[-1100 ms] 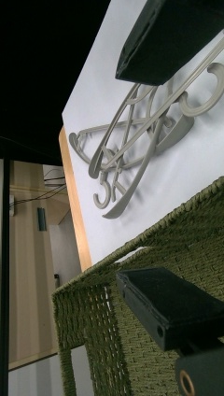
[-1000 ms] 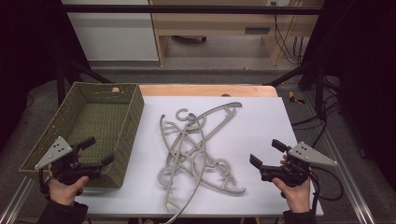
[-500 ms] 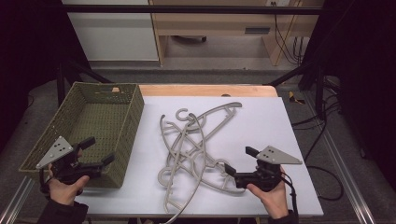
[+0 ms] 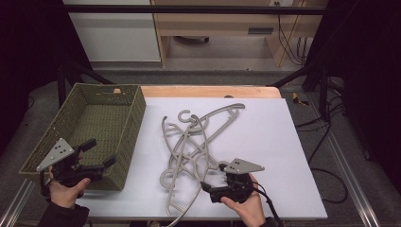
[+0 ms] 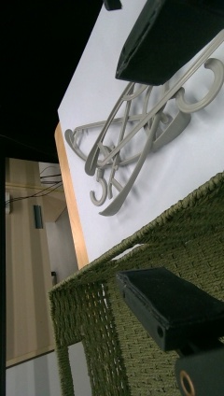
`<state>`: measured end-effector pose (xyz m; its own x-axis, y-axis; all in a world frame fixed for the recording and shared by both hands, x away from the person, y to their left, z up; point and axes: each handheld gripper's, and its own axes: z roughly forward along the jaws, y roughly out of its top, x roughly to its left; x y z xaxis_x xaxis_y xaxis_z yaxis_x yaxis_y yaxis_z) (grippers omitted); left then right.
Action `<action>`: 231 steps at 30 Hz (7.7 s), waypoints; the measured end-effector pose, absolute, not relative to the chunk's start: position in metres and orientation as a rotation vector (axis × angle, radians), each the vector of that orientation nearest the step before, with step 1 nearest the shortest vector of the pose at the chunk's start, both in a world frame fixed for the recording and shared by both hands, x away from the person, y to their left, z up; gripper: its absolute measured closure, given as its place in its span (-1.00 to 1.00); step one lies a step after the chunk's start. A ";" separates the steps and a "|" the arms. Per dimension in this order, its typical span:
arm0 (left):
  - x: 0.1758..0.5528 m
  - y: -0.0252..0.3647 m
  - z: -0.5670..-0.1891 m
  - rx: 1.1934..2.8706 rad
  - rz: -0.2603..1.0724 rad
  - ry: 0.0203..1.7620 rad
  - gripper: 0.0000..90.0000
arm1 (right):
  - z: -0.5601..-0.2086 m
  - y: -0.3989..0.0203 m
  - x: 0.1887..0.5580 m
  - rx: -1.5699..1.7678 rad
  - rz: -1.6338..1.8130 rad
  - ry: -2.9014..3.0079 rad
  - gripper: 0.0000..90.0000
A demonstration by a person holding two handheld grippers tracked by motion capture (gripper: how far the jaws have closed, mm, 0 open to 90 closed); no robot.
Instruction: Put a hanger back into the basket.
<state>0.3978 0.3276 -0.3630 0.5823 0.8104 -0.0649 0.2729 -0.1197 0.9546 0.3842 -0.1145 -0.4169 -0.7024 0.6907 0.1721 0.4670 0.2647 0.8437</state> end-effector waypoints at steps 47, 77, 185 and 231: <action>0.400 0.322 -0.366 1.698 0.578 0.907 -0.90 | -0.464 -0.072 0.392 1.408 1.278 2.486 -0.15; 0.402 0.319 -0.368 1.708 0.568 0.908 -0.90 | -0.462 -0.085 0.407 1.552 1.359 2.493 0.17; 0.438 0.182 -0.353 2.372 0.572 0.416 -0.14 | -0.370 -0.162 0.440 0.755 1.224 2.822 0.83; 0.404 0.174 -0.370 2.425 0.570 0.366 0.81 | -0.363 -0.177 0.438 0.792 1.354 2.624 0.24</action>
<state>0.4044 0.1740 -0.3702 0.8691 0.3856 0.3099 0.1211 -0.7733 0.6224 0.4376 -0.1766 -0.3632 -0.8624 0.4813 0.1571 0.4068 0.4741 0.7809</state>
